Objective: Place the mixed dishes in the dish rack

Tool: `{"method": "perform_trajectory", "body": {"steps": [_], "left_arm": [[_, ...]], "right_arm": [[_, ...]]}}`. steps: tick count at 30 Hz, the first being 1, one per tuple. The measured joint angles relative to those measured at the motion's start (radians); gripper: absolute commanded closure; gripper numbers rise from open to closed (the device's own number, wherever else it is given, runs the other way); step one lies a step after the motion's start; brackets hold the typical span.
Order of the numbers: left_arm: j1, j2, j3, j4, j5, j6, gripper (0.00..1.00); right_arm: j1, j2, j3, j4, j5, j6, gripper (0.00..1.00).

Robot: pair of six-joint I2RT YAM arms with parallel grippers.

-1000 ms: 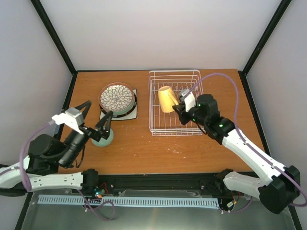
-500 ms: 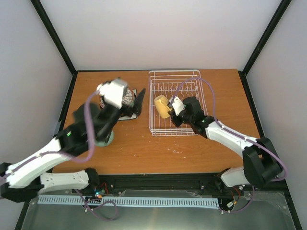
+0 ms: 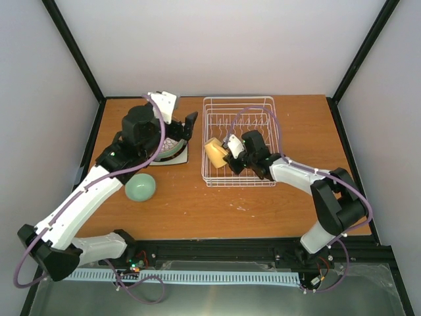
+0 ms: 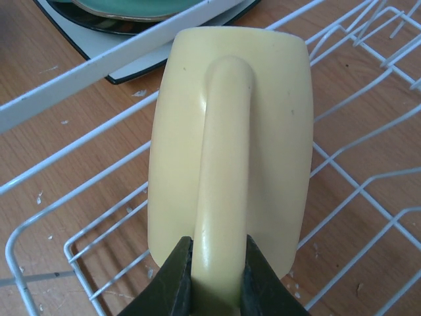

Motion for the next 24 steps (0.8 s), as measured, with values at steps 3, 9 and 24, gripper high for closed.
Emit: {"method": "perform_trajectory", "body": {"steps": [3,9,24], "left_arm": [[0.026,-0.047,-0.042,0.021,0.034,-0.008,0.00],[0.043,-0.058,-0.093,0.052,0.037,-0.006,0.00],[0.112,-0.096,-0.174,0.073,0.012,0.015,0.00]], "right_arm": [[-0.003,0.025,0.032,-0.013,-0.009,-0.008,0.97],[-0.008,0.068,0.094,-0.073,-0.007,-0.042,0.97],[-0.014,0.178,0.249,-0.209,-0.086,-0.064,0.96]]}}
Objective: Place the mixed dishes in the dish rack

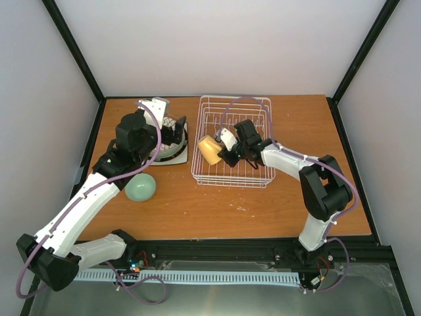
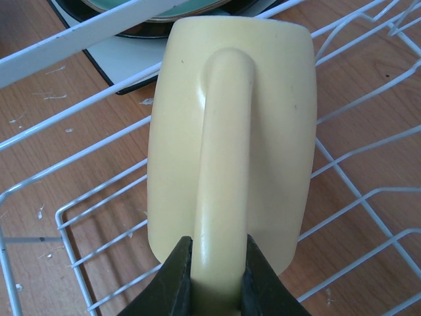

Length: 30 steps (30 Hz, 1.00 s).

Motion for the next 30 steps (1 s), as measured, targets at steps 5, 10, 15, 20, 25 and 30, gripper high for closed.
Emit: {"method": "perform_trajectory", "body": {"steps": [5,10,15,20,25,30], "left_arm": [[0.002,-0.009,-0.001,0.013,-0.016,0.011,0.00],[0.003,-0.009,-0.011,0.016,-0.031,0.014,0.00],[0.004,-0.025,-0.019,0.016,-0.037,0.014,0.00],[0.004,-0.048,-0.020,0.015,-0.044,0.014,0.00],[0.005,-0.056,-0.026,0.013,-0.048,0.014,0.00],[0.006,-0.074,-0.042,0.008,-0.053,0.014,0.00]], "right_arm": [[0.000,-0.002,-0.001,-0.013,-0.007,0.000,0.92],[0.000,-0.012,-0.014,-0.024,-0.016,0.010,0.90],[0.002,-0.021,-0.029,-0.030,-0.024,0.031,0.85],[0.002,-0.031,-0.066,-0.110,0.000,0.065,0.79],[0.007,-0.005,-0.127,-0.191,0.016,0.097,0.74],[0.016,-0.017,-0.124,-0.190,0.045,0.113,0.71]]}}
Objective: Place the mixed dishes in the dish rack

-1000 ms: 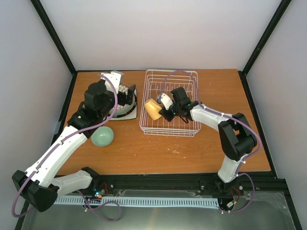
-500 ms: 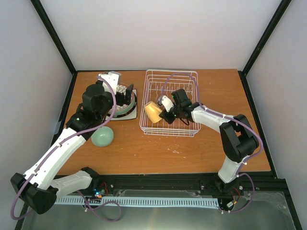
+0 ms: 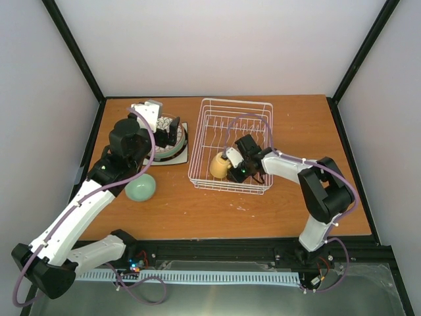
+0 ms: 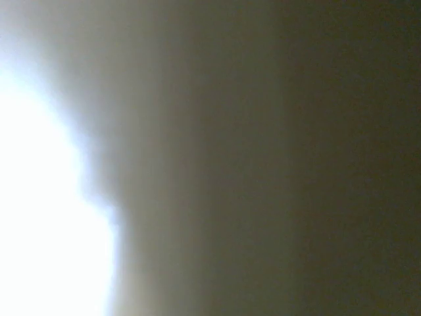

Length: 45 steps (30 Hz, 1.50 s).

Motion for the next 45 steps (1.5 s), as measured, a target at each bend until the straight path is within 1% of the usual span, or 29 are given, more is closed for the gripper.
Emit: {"method": "perform_trajectory", "body": {"steps": [5,10,18,21,24,28,30,37,45], "left_arm": [[0.000,-0.010,0.000,-0.014,-0.012,0.000,0.00],[0.000,-0.028,0.000,-0.034,-0.023,0.000,0.00],[0.003,-0.059,-0.001,-0.051,-0.039,-0.001,0.00],[0.012,-0.064,-0.001,-0.055,-0.043,0.000,0.00],[0.054,-0.063,-0.001,-0.072,-0.025,-0.002,0.00],[0.149,-0.063,-0.002,-0.096,0.030,-0.014,0.00],[0.167,-0.063,-0.006,-0.102,0.042,-0.018,0.00],[0.172,-0.063,-0.031,-0.124,0.065,-0.021,0.00],[0.176,-0.066,-0.057,-0.130,0.061,-0.022,0.00]], "right_arm": [[-0.004,-0.054,-0.037,-0.019,0.063,0.034,0.64],[-0.007,-0.113,-0.068,-0.073,0.093,0.062,0.60],[-0.018,-0.224,-0.081,-0.085,0.080,0.082,0.58],[-0.026,-0.240,-0.081,-0.086,0.071,0.085,0.54],[-0.036,-0.272,-0.093,-0.084,0.056,0.093,0.54],[-0.050,-0.321,-0.098,-0.076,0.018,0.099,0.54],[-0.056,-0.328,-0.096,-0.073,0.001,0.099,0.53],[-0.061,-0.309,-0.048,-0.090,-0.037,0.097,0.53],[-0.061,-0.309,-0.057,-0.121,-0.033,0.092,0.54]]}}
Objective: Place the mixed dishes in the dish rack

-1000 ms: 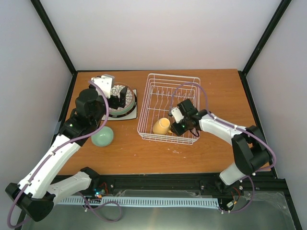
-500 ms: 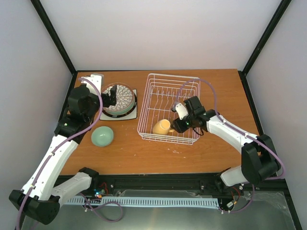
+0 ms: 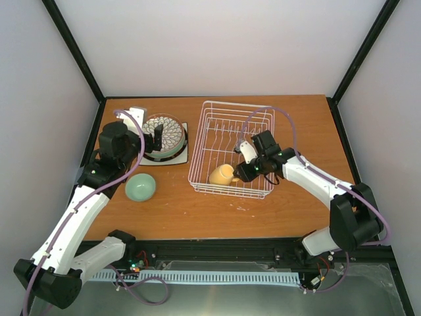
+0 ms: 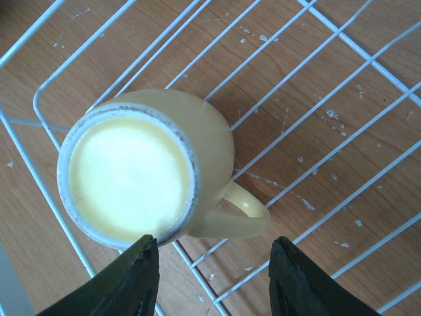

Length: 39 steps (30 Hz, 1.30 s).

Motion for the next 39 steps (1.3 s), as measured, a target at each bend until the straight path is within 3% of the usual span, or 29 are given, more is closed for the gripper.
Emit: {"method": "perform_trajectory", "body": {"steps": [29,35,39], "left_arm": [[0.002,-0.006,-0.032,0.008,-0.026,-0.001,0.00],[0.028,-0.005,-0.032,0.007,-0.008,-0.001,0.00],[0.166,0.019,-0.027,-0.017,0.110,-0.005,0.00]], "right_arm": [[0.040,0.187,0.140,-0.002,-0.143,-0.006,0.53],[0.040,0.161,0.154,-0.014,-0.114,-0.012,0.35],[0.040,0.110,0.154,-0.023,-0.074,-0.009,0.32]]}}
